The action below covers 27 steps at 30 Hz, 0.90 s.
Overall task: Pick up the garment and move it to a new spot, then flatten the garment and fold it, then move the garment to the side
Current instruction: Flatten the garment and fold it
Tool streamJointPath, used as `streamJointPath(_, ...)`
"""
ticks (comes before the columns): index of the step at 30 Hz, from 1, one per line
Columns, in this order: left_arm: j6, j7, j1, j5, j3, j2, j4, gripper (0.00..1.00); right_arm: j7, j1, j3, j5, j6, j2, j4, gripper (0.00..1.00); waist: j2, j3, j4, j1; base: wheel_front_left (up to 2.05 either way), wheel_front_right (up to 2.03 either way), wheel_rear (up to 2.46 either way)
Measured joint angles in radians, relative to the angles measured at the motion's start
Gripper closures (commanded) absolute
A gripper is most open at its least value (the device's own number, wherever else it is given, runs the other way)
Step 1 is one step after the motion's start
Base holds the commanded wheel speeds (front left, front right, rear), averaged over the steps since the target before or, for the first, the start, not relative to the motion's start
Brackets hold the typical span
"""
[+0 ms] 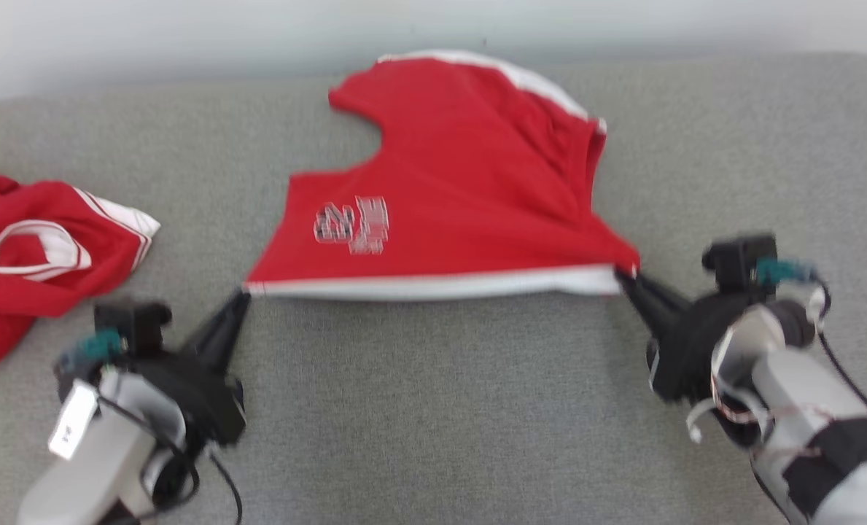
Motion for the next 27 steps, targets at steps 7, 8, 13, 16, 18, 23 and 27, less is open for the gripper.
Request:
streamJointPath(7, 0.024, -0.007, 0.153, -0.013, -0.026, -0.003, -0.026, 1.0, 0.001, 0.158, 0.051, 0.033, 0.0, -0.05, -0.033, 1.0, 0.0, -0.099, -0.002, -0.0001, 0.0, 0.0, 0.0)
streamJointPath(8, 0.029, -0.008, 0.174, -0.013, -0.031, -0.003, -0.031, 1.0, 0.002, 0.18, 0.057, 0.039, 0.001, -0.055, -0.036, 1.0, 0.0, -0.113, -0.001, -0.0001, 0.0, 0.0, 0.0)
streamJointPath(13, 0.054, -0.008, 0.273, -0.013, -0.055, -0.001, -0.069, 1.0, 0.01, 0.282, 0.072, 0.043, 0.003, -0.082, -0.057, 1.0, -0.0001, -0.18, 0.003, -0.0001, 0.0, 0.0, 0.0)
streamJointPath(16, 0.064, -0.007, 0.313, -0.016, -0.066, 0.006, -0.1, 1.0, 0.019, 0.32, 0.072, 0.049, 0.003, -0.094, -0.068, 1.0, -0.0001, -0.214, 0.007, -0.0001, 0.0, 0.0, 0.0)
streamJointPath(18, 0.071, 0.002, 0.342, -0.021, -0.069, 0.007, -0.119, 1.0, 0.028, 0.342, 0.077, 0.049, 0.003, -0.101, -0.074, 1.0, -0.0001, -0.234, 0.01, -0.0001, 0.0, 0.0, 0.0)
streamJointPath(23, 0.101, 0.015, 0.404, -0.038, -0.067, 0.015, -0.152, 1.0, 0.045, 0.377, 0.085, 0.051, 0.002, -0.106, -0.101, 1.0, -0.0002, -0.261, 0.016, 0.0, 0.0, 0.0, 0.0)
streamJointPath(27, 0.131, 0.024, 0.423, -0.051, -0.063, 0.012, -0.16, 1.0, 0.056, 0.387, 0.095, 0.051, -0.01, -0.104, -0.103, 1.0, -0.0002, -0.261, 0.016, 0.0002, 0.0, 0.0, 0.0)
